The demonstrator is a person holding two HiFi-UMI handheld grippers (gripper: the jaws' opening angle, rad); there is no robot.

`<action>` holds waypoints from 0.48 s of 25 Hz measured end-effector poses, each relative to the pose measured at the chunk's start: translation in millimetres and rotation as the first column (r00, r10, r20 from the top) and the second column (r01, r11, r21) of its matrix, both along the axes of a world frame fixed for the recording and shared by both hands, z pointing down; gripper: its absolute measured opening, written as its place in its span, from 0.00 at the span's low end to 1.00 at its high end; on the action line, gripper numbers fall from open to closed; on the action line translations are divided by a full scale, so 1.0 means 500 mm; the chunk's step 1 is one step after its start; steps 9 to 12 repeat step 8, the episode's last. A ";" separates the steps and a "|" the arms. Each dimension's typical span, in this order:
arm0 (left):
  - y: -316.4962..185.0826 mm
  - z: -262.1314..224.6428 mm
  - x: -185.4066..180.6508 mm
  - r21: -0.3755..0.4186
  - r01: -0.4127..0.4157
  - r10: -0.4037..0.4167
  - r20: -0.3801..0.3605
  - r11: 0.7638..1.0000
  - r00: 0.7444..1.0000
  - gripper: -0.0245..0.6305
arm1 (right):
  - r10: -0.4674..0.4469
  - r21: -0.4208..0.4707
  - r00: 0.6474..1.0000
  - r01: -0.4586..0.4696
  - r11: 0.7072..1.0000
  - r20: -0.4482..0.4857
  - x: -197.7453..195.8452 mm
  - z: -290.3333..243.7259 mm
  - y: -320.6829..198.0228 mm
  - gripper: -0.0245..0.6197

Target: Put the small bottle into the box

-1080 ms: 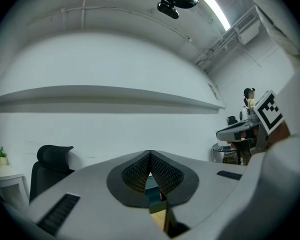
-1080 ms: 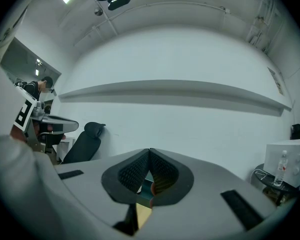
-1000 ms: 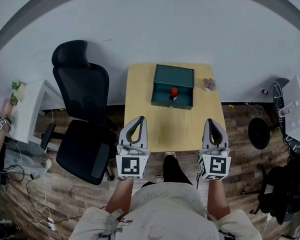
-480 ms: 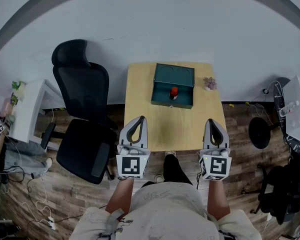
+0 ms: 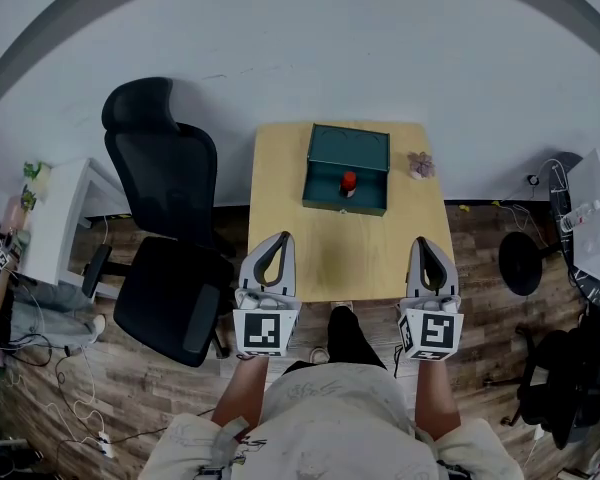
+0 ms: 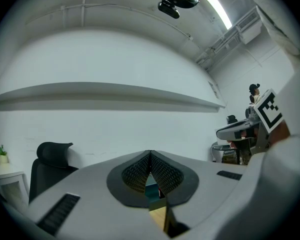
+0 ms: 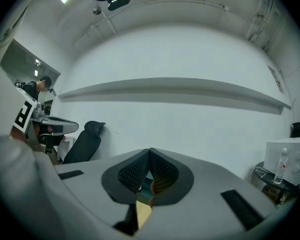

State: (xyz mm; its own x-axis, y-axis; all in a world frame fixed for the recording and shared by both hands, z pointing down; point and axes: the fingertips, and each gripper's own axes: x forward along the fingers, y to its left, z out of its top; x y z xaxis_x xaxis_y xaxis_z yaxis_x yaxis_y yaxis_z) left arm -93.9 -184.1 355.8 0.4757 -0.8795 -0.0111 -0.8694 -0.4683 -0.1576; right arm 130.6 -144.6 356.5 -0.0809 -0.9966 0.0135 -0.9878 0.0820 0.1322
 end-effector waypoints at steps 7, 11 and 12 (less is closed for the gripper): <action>-0.008 0.001 -0.002 -0.004 0.007 -0.007 -0.010 1.000 1.000 0.05 | -0.014 0.007 1.000 0.014 1.000 0.003 -0.003 -0.003 -0.007 0.06; -0.009 0.001 -0.003 -0.004 0.008 -0.008 -0.014 1.000 1.000 0.05 | -0.016 0.009 1.000 0.016 1.000 0.004 -0.004 -0.004 -0.008 0.06; -0.009 0.001 -0.003 -0.004 0.008 -0.008 -0.014 1.000 1.000 0.05 | -0.016 0.009 1.000 0.016 1.000 0.004 -0.004 -0.004 -0.008 0.06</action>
